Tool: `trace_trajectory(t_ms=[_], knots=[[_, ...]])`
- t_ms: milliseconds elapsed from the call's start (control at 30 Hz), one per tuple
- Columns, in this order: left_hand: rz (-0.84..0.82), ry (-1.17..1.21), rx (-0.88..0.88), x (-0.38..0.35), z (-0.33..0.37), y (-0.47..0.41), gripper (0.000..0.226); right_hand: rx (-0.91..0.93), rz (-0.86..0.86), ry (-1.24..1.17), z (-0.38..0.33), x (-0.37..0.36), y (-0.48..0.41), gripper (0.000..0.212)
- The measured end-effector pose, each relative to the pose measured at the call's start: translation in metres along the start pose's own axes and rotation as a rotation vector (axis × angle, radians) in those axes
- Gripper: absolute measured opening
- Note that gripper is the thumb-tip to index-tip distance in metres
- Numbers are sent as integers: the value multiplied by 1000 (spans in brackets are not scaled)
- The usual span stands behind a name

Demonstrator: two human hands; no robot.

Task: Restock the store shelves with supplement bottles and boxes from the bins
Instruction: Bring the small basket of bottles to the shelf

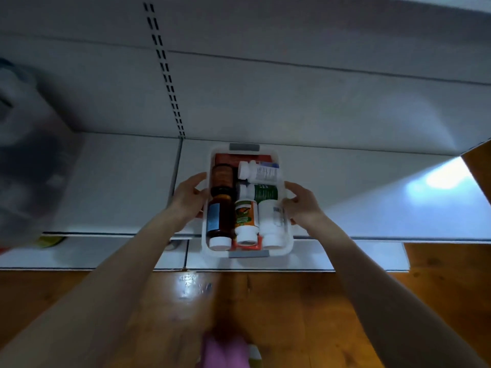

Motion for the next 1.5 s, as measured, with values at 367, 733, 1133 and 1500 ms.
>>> trace_trajectory(t_ms=[367,733,1133,1500], knots=[[69,44,-64,12,23,-58,44,61,-2,51,-30,-1,-63,49],[147,-629,-407,4,48,-22,55,386,114,530,-79,-4,-25,38],[128,-427,-411,7,50,5,42,363,87,471,-72,-12,1,31],[375,-92,-252,45,46,32,32,238,199,72,-70,20,23,45]])
Point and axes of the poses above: each hand's wrist, its own y-axis away from the middle knuckle, its own x-axis out of the back of the hand, z = x × y, the point moved 10 cm from there along -y, towards the middle knuckle, and after that the axes turned 3 degrees about -y, right-handed, at the moved point
